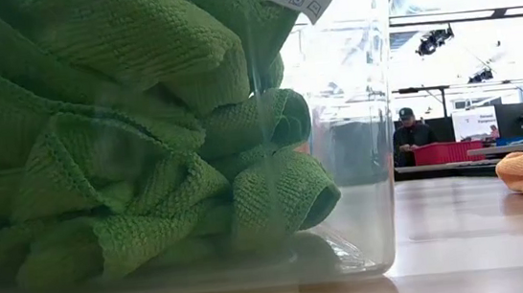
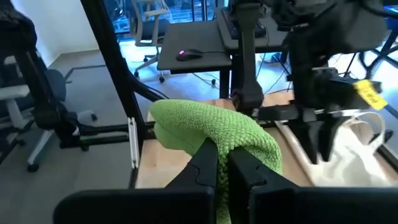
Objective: Sort microfiber towel by color & place in baskets
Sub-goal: Put the green microfiber cloth into the bottom transparent bin
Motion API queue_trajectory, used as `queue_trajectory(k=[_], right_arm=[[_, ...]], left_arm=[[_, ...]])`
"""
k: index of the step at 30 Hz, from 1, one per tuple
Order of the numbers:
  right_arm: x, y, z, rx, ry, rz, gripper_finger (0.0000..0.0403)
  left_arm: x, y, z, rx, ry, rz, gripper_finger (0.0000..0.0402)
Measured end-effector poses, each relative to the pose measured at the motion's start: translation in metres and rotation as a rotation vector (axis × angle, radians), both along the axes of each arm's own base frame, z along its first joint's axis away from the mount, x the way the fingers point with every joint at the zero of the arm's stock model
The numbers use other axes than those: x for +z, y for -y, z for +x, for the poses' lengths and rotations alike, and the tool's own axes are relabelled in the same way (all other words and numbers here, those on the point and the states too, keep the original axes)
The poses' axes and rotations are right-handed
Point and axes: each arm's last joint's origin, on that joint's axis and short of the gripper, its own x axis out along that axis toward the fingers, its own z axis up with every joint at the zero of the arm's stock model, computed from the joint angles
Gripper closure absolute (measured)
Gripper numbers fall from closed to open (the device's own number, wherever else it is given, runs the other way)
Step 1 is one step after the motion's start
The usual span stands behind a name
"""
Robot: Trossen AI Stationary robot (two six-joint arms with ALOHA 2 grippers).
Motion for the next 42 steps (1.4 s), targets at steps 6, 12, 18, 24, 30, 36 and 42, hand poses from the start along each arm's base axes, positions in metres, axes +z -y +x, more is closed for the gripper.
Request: queue_trajectory(k=[6, 12, 18, 24, 30, 36, 42], right_arm=[[-0.011, -0.029, 0.033, -0.021, 0.007, 0.057, 0.0403], [-0.033, -0.045, 0.040, -0.096, -0.020, 0.172, 0.0403], [-0.059, -0.050, 0.030, -0.219, -0.168, 0.211, 0.0403], [-0.104, -0.050, 0.044, -0.216, -0.295, 0.229, 0.0403], [-0.155, -0.042, 0.064, -0.215, -0.363, 0.344, 0.0403], [-0.197, -0.035, 0.076, -0.206, -0.359, 0.445, 0.0403], [-0.227, -0.031, 0.077, -0.184, -0.385, 0.517, 0.0403]], left_arm=[[0.008, 0.002, -0.018, -0.047, -0.005, 0.046, 0.0309], [0.021, 0.004, -0.036, -0.088, 0.053, 0.097, 0.0309], [0.027, 0.005, -0.046, -0.103, 0.077, 0.119, 0.0309], [0.026, 0.005, -0.049, -0.106, 0.065, 0.119, 0.0309], [0.025, 0.005, -0.050, -0.108, 0.046, 0.116, 0.0309], [0.023, 0.006, -0.051, -0.109, 0.024, 0.112, 0.0309], [0.023, 0.006, -0.052, -0.107, 0.015, 0.109, 0.0309]])
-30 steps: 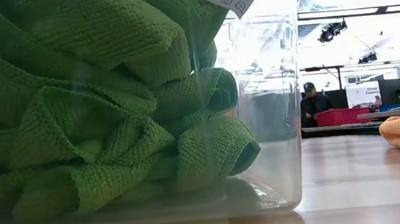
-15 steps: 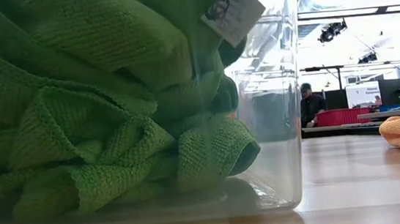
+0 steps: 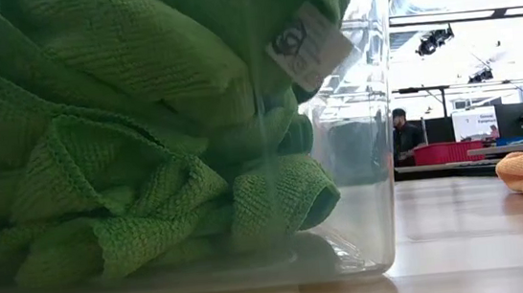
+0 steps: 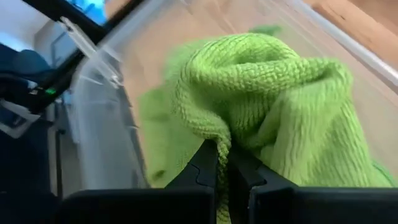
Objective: Sort microfiber towel by color & place in baskets
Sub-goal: Put the green microfiber cloth into the bottom transparent bin, then put the orange microfiber cloth into the top transparent bin
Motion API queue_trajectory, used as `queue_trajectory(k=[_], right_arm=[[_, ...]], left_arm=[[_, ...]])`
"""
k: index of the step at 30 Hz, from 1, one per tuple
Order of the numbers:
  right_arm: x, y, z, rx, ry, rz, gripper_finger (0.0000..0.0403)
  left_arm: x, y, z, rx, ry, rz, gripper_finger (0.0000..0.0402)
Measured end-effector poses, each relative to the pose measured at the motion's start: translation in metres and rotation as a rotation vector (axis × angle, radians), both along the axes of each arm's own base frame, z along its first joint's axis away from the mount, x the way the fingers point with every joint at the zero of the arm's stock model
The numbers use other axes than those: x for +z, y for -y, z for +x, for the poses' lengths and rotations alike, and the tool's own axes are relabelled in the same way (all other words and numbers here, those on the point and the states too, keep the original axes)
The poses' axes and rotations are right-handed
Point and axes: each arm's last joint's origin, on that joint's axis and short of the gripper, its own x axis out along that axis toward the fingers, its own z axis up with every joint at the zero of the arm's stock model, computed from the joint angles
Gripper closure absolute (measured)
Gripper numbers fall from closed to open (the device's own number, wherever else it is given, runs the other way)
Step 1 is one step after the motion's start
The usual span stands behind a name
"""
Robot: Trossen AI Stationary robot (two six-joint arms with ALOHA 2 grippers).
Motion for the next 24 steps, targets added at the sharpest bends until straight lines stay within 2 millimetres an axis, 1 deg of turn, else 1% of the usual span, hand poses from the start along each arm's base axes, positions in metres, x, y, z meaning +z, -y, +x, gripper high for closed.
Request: queue_trajectory(k=[4, 8, 11, 14, 18, 21, 24], right_arm=[[-0.012, 0.002, -0.004, -0.008, -0.040, -0.006, 0.0403], [-0.013, 0.002, -0.004, -0.004, -0.041, -0.008, 0.0400], [-0.011, 0.002, -0.001, 0.008, -0.014, -0.006, 0.0386], [-0.009, 0.003, 0.001, 0.014, 0.002, 0.009, 0.0361], [-0.006, 0.004, 0.003, 0.048, 0.003, 0.056, 0.0314], [0.002, 0.005, 0.006, 0.078, 0.008, 0.085, 0.0282], [0.017, 0.008, 0.005, 0.108, 0.007, 0.082, 0.0264]], left_arm=[[0.000, 0.000, 0.000, -0.001, 0.000, 0.000, 0.0309], [0.000, 0.000, 0.000, -0.002, 0.000, 0.002, 0.0309], [0.000, 0.000, 0.000, -0.008, 0.000, 0.009, 0.0309], [0.000, 0.000, 0.000, -0.012, 0.000, 0.014, 0.0309], [0.000, 0.000, 0.000, -0.012, 0.000, 0.014, 0.0309], [0.000, 0.000, 0.000, -0.011, 0.000, 0.014, 0.0309], [0.000, 0.000, 0.000, -0.009, 0.000, 0.012, 0.0309]])
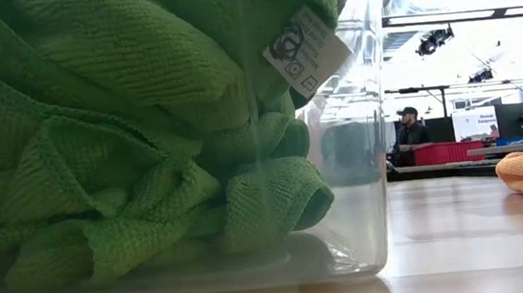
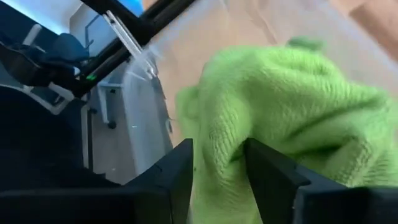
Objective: Sort microfiber towel by color & place in baskets
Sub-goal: Put the orange microfiber cloth into the top transparent bin
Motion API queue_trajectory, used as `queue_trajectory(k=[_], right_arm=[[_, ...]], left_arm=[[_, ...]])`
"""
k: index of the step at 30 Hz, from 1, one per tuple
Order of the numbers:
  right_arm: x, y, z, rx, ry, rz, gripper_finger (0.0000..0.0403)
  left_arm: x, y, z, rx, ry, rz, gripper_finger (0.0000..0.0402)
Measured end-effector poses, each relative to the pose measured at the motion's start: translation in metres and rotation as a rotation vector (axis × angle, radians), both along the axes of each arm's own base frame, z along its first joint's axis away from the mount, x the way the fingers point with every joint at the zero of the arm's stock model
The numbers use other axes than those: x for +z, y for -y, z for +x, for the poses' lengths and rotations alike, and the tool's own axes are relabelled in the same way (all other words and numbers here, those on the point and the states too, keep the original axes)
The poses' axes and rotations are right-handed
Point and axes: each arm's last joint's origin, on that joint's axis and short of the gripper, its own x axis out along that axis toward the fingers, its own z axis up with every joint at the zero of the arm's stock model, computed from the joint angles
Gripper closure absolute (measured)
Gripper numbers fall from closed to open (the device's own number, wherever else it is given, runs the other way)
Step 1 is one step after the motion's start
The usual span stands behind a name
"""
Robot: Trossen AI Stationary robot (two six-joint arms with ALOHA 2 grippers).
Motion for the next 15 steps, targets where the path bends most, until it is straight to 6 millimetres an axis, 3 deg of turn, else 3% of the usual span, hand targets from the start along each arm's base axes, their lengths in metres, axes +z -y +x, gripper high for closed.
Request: queue_trajectory(k=[10, 15], right_arm=[[0.067, 0.013, -0.020, -0.058, -0.066, -0.174, 0.0263], [0.078, 0.012, -0.042, -0.126, -0.226, -0.178, 0.0263]], left_arm=[[0.000, 0.000, 0.000, 0.007, 0.000, -0.003, 0.0309], [0.000, 0.000, 0.000, 0.012, 0.000, -0.009, 0.0309]])
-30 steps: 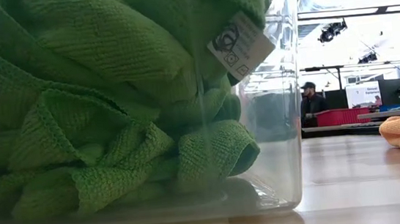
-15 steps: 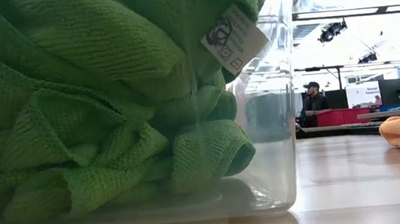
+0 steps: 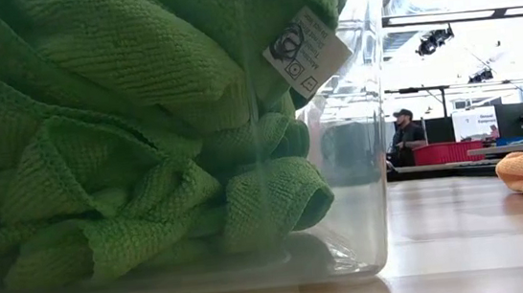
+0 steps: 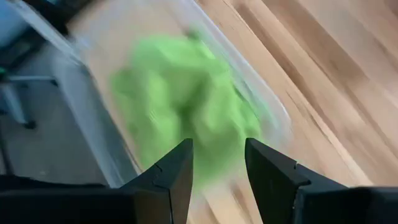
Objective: Sort microfiber towel by color & place in baskets
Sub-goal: Put the orange microfiber cloth into the top transparent bin
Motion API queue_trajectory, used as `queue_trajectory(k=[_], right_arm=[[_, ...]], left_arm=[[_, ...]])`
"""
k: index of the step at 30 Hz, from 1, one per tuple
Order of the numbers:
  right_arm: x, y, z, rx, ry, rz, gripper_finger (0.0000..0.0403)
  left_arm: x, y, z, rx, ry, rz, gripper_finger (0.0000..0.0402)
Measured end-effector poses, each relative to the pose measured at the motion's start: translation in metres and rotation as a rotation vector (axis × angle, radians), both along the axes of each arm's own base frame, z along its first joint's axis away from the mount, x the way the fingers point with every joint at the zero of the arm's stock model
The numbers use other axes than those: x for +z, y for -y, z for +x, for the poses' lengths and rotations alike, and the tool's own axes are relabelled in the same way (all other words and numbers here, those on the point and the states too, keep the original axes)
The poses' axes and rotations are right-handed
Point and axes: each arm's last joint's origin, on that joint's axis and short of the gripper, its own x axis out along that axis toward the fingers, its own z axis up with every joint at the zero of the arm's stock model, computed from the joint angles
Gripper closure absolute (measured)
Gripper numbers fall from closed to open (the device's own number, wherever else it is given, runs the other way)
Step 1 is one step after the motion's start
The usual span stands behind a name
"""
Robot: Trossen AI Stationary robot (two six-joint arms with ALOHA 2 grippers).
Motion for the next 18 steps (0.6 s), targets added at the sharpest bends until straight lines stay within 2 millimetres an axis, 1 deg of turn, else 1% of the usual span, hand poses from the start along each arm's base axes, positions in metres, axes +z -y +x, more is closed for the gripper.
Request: queue_trajectory(k=[5, 8, 11, 14, 18], right_arm=[[-0.010, -0.012, -0.031, -0.142, -0.222, -0.004, 0.0264], [-0.014, -0.022, -0.049, -0.229, -0.312, -0.012, 0.0264], [-0.022, -0.032, -0.067, -0.305, -0.406, -0.023, 0.0264], [-0.043, -0.042, -0.080, -0.364, -0.545, 0.013, 0.0263], [-0.080, -0.054, -0.095, -0.391, -0.697, 0.023, 0.0263]], left_arm=[[0.000, 0.000, 0.000, 0.003, 0.000, -0.008, 0.0309], [0.000, 0.000, 0.000, 0.003, 0.000, -0.008, 0.0309], [0.000, 0.000, 0.000, 0.003, 0.001, -0.008, 0.0309], [0.000, 0.000, 0.000, 0.003, 0.001, -0.008, 0.0309], [0.000, 0.000, 0.000, 0.002, 0.001, -0.008, 0.0309]])
